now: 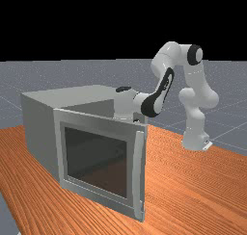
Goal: Close the microwave
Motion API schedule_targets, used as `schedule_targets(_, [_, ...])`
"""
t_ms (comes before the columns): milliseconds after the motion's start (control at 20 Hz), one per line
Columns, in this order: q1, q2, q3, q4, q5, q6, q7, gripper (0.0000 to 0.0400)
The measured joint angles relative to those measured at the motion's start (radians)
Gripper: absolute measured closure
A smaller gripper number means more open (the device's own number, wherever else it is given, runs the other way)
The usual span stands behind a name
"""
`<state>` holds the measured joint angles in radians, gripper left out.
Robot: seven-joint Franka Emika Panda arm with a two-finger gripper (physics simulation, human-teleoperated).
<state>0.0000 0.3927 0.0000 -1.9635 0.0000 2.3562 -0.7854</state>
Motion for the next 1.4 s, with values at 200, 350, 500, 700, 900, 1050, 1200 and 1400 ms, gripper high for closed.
schedule_targets(200, [0.0, 0.0, 0.0, 0.0, 0.0, 0.0, 0.0, 0.0346])
schedule_targets(350, [0.001, -0.003, -0.001, -0.005, 0.0, 0.002, 0.004, 0.0135])
schedule_targets(500, [0.005, -0.011, -0.005, -0.003, -0.012, -0.01, 0.011, 0.003])
schedule_targets(700, [0.0, -0.041, 0.001, 0.005, -0.003, -0.051, -0.009, 0.0004])
schedule_targets(900, [0.0, -0.1, 0.0, -0.008, -0.001, -0.062, 0.0, 0.0001])
schedule_targets(1050, [0.0, -0.138, 0.0, 0.028, -0.001, -0.142, 0.0, 0.0])
schedule_targets(1200, [0.0, -0.17, 0.0, 0.062, -0.001, -0.205, 0.0, 0.0])
schedule_targets(1400, [0.0, -0.201, 0.0, 0.1, -0.001, -0.266, 0.0, 0.0])
